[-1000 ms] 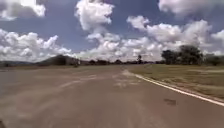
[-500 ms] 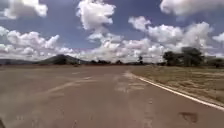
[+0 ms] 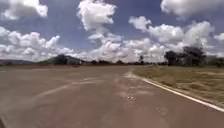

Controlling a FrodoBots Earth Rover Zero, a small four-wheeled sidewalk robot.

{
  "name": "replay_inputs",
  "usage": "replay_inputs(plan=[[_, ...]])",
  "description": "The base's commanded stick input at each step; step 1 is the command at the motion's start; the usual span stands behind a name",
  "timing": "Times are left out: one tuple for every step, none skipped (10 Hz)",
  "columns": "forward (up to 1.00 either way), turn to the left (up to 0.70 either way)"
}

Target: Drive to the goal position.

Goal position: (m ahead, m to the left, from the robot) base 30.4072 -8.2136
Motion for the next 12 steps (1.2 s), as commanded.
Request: replay_inputs(plan=[[1.0, 0.0], [1.0, 0.0], [1.0, 0.0], [1.0, 0.0], [1.0, 0.0], [1.0, 0.0], [1.0, 0.0], [1.0, 0.0], [1.0, 0.0], [1.0, 0.0], [1.0, 0.0], [1.0, 0.0]])
